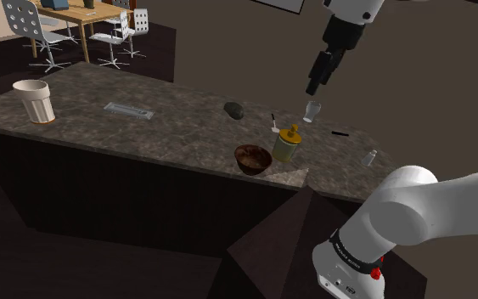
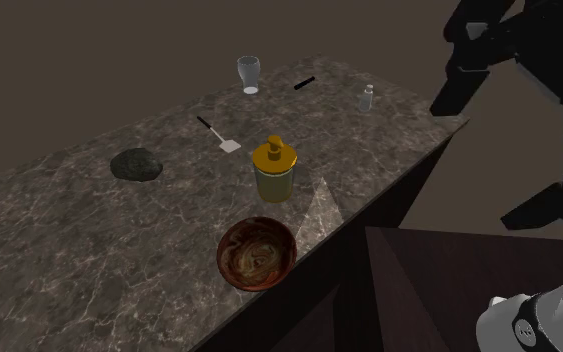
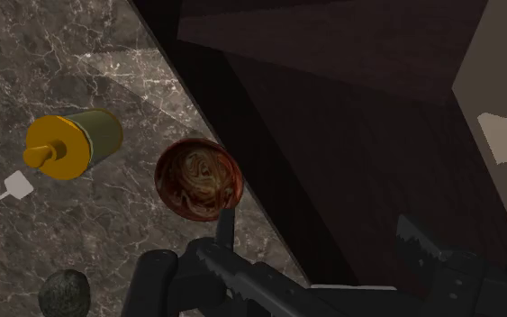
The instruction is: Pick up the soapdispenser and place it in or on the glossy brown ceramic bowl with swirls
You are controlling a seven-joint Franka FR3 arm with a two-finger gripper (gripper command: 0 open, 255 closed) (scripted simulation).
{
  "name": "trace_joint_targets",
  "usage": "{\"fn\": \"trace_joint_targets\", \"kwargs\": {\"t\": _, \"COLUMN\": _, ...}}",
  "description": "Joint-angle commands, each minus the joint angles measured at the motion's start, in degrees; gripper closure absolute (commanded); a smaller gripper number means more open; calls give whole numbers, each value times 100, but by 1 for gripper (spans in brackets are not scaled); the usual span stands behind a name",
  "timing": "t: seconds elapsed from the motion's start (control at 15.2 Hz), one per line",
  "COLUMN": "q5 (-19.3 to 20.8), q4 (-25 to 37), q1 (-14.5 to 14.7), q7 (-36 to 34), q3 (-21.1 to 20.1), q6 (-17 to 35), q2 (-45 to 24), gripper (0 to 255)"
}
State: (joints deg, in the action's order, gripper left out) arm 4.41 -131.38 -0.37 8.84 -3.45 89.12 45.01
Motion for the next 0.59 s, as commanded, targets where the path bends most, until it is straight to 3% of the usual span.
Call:
{"fn": "trace_joint_targets", "kwargs": {"t": 0.0, "q5": 0, "q4": 0, "q1": 0, "q7": 0, "q3": 0, "q6": 0, "q2": 0, "gripper": 0}}
{"fn": "trace_joint_targets", "kwargs": {"t": 0.53, "q5": 513, "q4": -669, "q1": -292, "q7": 630, "q3": 718, "q6": 1224, "q2": -479, "gripper": 0}}
